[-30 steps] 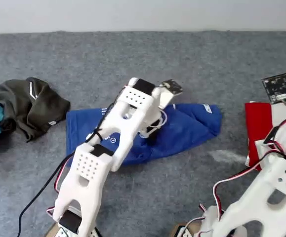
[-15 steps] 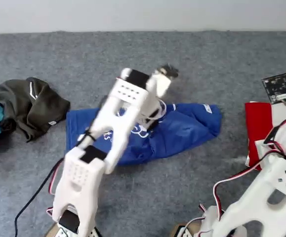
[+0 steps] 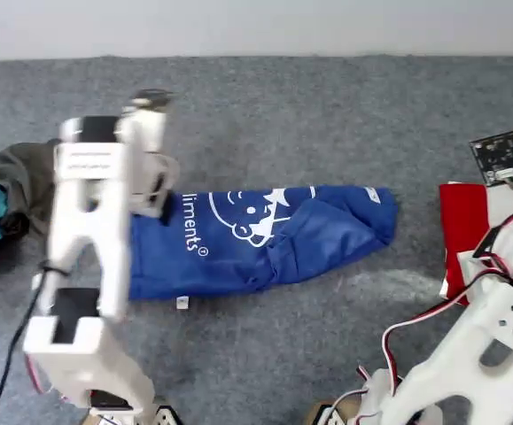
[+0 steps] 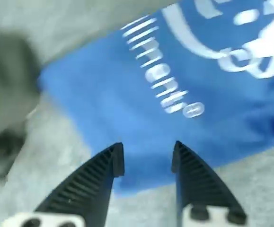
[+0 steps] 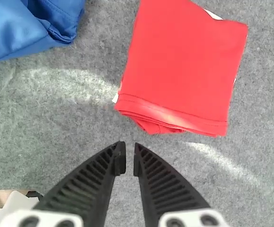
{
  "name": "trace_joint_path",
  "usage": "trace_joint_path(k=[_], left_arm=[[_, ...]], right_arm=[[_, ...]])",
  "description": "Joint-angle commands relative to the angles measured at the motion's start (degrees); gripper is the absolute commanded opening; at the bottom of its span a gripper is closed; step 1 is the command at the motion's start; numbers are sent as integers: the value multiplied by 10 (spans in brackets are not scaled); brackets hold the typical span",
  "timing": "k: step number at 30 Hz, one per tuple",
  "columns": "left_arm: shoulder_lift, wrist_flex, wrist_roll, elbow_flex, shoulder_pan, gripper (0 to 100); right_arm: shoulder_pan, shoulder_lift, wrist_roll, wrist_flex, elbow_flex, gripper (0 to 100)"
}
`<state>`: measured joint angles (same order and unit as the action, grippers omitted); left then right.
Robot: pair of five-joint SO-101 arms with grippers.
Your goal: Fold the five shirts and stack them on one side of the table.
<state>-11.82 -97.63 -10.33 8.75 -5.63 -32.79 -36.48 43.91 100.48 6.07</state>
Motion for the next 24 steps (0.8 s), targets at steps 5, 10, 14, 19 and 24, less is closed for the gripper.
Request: trace_joint_path(k=[5,10,14,19,24], left_arm=[[34,94,-40,-125,-84,226],[-13,151,-36,-182,-85,226],[-68,176,-36,-172,-81,226],[-147,159,-35,-126,-85,222],[-211,131,-3,-61,-84,182]], right_arm=[[-3,-6,-6,19,-1,43],[-3,-5,-6,19,-1,43],[-3,-5,-3,15,5,43],[-7,-11,-2,-16,35,42],[-7,-11,-2,-18,36,43]])
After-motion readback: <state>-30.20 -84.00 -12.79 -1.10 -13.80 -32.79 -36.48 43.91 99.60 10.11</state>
